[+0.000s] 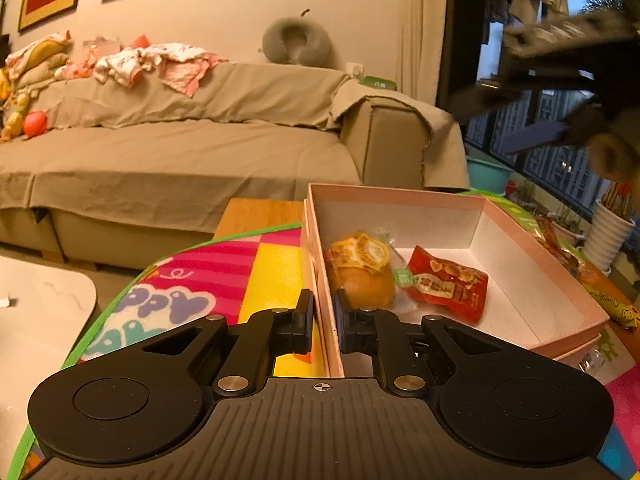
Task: Organize objects
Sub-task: 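Lower the bun into the pink box and open the right tool, then move the right tool to the yellow stick snack, then grasp the yellow stick snack with the right tool and lift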
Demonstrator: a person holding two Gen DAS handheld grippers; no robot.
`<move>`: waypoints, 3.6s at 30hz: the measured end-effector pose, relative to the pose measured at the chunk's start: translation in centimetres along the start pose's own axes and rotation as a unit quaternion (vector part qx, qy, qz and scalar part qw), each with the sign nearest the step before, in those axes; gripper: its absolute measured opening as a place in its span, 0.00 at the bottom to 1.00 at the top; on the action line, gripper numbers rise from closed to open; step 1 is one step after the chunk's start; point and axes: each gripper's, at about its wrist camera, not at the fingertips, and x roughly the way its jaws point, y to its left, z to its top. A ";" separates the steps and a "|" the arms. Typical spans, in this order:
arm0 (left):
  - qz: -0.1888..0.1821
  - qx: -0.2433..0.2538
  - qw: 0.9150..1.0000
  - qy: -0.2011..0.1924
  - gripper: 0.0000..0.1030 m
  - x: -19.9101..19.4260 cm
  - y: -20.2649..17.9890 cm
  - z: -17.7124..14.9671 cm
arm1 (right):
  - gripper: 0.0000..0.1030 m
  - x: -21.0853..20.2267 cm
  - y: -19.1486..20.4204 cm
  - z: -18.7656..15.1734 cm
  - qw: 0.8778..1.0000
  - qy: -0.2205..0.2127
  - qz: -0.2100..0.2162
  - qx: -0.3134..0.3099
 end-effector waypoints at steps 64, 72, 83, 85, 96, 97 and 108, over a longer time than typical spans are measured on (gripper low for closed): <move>0.000 -0.001 1.000 0.002 0.13 0.1 0.1 -0.3 | 0.69 -16.3 -8.6 -20.7 0.985 0.065 -0.151 0.055; 0.000 -0.001 1.000 0.002 0.13 0.1 0.1 -0.3 | 0.86 -17.4 -4.1 -22.0 0.992 0.079 -0.093 -0.019; 0.000 -0.002 1.000 0.002 0.13 0.1 0.0 -0.2 | 0.90 -14.5 -4.7 -20.2 0.981 0.035 -0.191 -0.025; -0.001 -0.002 1.000 0.002 0.13 0.1 0.0 -0.2 | 0.90 -15.0 -4.7 -20.2 0.974 0.014 -0.222 -0.038; -0.001 -0.001 1.000 0.002 0.13 0.1 0.0 -0.3 | 0.90 -15.8 -7.8 -21.5 0.961 0.031 -0.274 0.001; -0.001 -0.002 1.000 0.002 0.13 0.1 0.0 -0.2 | 0.90 -16.0 -7.7 -21.7 0.962 0.030 -0.272 0.000; -0.002 -0.001 1.000 0.002 0.13 0.1 0.1 -0.3 | 0.88 -16.5 -4.9 -23.9 0.979 0.044 -0.200 0.006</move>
